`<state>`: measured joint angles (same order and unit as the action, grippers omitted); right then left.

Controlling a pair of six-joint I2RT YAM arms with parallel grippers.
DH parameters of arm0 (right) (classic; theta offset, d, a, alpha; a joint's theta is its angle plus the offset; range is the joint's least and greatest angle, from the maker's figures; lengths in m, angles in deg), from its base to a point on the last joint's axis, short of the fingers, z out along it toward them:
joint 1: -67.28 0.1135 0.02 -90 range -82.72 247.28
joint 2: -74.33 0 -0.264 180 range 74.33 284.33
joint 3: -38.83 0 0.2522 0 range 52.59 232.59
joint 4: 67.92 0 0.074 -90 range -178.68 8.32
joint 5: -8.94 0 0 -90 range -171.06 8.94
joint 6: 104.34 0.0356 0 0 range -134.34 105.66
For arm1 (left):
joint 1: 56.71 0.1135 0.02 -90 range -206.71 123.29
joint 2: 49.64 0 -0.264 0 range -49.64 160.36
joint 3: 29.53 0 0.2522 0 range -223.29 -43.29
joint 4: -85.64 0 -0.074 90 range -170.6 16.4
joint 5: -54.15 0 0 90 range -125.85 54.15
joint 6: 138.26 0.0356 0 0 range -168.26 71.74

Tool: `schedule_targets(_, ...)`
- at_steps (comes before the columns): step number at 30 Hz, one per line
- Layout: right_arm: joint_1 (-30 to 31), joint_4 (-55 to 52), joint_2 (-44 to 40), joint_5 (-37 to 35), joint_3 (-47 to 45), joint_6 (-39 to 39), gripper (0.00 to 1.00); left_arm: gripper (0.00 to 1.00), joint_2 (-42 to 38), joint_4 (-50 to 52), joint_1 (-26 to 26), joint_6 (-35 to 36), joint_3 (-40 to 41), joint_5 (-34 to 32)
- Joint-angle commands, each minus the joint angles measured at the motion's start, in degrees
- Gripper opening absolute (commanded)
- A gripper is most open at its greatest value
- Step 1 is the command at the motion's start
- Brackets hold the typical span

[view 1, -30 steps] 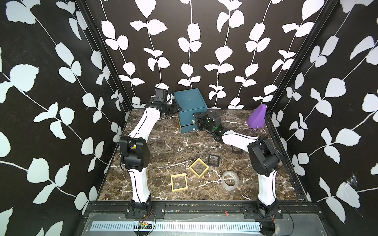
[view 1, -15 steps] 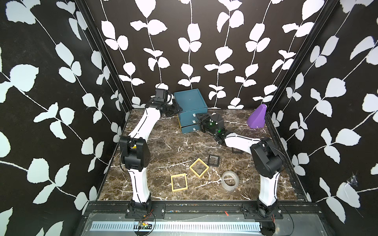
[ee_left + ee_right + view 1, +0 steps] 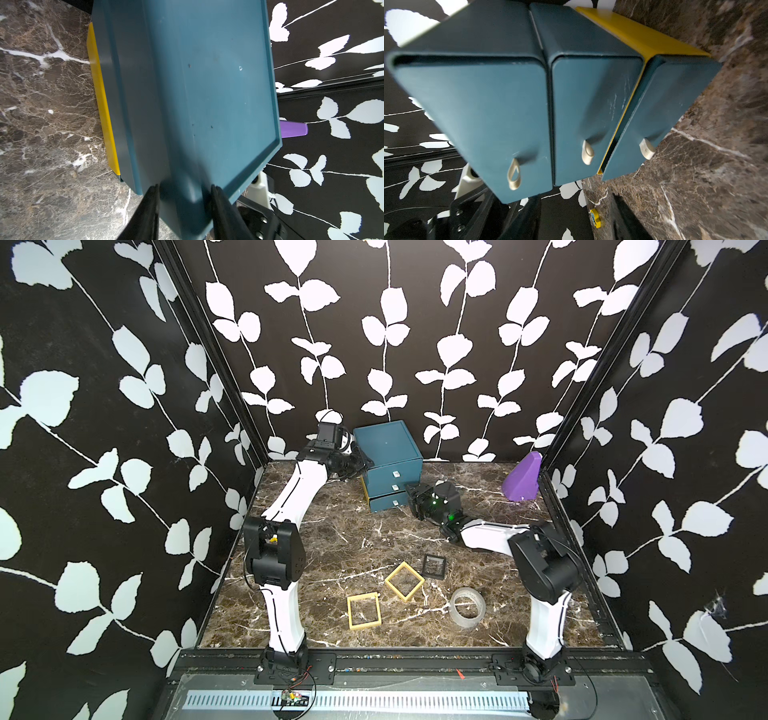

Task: Place the brooch boxes into the drawer by color
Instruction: Open the drawer in the storage box.

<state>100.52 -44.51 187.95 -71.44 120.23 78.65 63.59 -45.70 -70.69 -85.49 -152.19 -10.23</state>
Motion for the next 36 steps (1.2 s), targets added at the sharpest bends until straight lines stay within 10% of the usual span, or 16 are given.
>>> schedule_targets(1, 0.88, 3.54, 2.51, 0.26, 3.71, 1.93, 0.53, 0.41, -3.66, 4.51, -0.80, 1.32, 0.93, -1.08)
schedule_targets(8, 0.96, 2.94, 6.23, -0.38, 7.10, 2.19, 0.44, 0.64, -6.43, 1.77, 0.08, 0.87, 3.67, -2.95)
schedule_targets(19, 1.05, -0.69, 8.98, -0.26, 11.25, 2.57, 0.34, 0.64, -5.19, 1.19, 0.27, 0.70, 2.67, -0.59)
schedule_targets(28, 0.96, -0.98, 7.71, -0.93, 9.23, 2.37, 0.47, 0.63, -4.60, 2.16, 0.27, 1.19, 1.41, -0.28)
schedule_targets(36, 0.84, -1.41, 10.81, -1.45, 12.96, 2.44, 0.30, 0.62, -4.31, 2.36, 0.36, 1.40, 1.24, -0.16)
